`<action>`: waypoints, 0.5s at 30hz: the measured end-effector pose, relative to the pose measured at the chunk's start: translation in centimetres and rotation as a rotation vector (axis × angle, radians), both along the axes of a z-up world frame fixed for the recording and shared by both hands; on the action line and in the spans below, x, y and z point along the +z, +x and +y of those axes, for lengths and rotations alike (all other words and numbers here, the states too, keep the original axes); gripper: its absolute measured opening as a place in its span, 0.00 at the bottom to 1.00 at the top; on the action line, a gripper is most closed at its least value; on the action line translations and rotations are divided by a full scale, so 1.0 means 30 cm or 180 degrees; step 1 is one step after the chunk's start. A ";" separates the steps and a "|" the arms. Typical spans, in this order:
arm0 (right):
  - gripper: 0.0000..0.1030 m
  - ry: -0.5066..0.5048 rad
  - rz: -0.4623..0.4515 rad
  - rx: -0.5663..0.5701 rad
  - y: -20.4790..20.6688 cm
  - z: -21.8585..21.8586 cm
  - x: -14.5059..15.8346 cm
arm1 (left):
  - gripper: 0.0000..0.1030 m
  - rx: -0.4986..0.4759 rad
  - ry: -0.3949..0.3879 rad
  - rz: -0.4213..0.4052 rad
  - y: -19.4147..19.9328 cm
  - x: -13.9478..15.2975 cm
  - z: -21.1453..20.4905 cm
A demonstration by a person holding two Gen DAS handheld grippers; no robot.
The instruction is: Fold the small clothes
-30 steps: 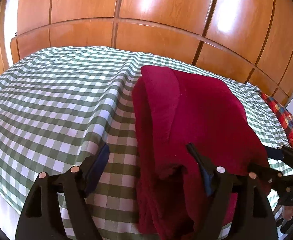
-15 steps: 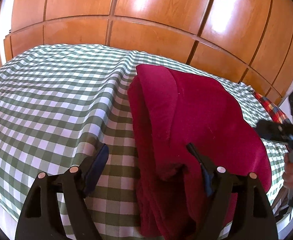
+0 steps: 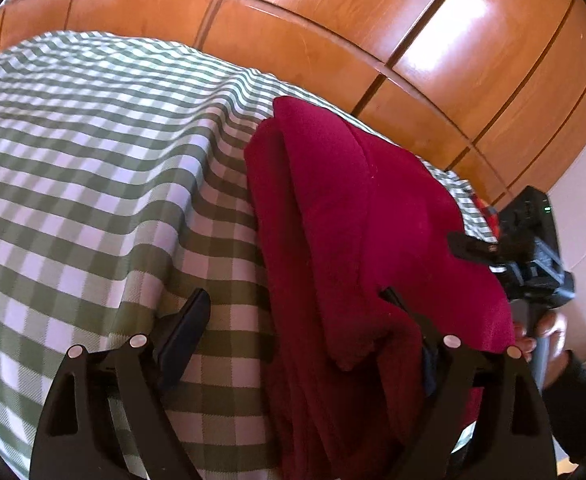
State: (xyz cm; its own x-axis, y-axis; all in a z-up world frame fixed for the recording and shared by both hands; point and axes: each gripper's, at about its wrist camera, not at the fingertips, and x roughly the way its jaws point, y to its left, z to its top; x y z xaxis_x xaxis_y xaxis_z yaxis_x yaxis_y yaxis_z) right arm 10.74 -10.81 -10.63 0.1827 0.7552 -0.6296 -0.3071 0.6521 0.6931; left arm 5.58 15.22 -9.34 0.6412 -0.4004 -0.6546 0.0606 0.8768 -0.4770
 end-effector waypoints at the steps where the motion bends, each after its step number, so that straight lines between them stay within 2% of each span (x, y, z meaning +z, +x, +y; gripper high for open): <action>1: 0.63 -0.0005 -0.0008 -0.0002 0.000 0.008 0.000 | 0.67 -0.0081 -0.0082 -0.0014 0.005 -0.004 -0.002; 2: 0.59 -0.0002 -0.0020 -0.0002 -0.002 0.008 0.005 | 0.61 -0.0168 -0.0190 -0.0037 0.008 -0.008 -0.001; 3: 0.52 -0.0004 -0.0067 -0.0007 -0.015 0.008 0.020 | 0.48 -0.0250 -0.0315 -0.0054 0.011 -0.012 -0.001; 4: 0.48 -0.0012 -0.0114 -0.0004 -0.024 0.011 0.034 | 0.44 -0.0270 -0.0372 -0.0055 0.011 -0.015 -0.001; 7: 0.43 -0.0020 -0.0297 -0.0005 -0.066 0.004 0.091 | 0.33 -0.0320 -0.0483 -0.0072 0.012 -0.006 -0.008; 10: 0.42 0.0015 -0.0422 -0.0071 -0.089 -0.020 0.145 | 0.31 -0.0430 -0.0556 -0.0085 0.015 0.016 -0.035; 15: 0.41 0.0005 -0.0666 -0.0346 -0.076 -0.159 0.249 | 0.30 -0.0681 -0.0539 -0.0153 0.088 0.088 -0.152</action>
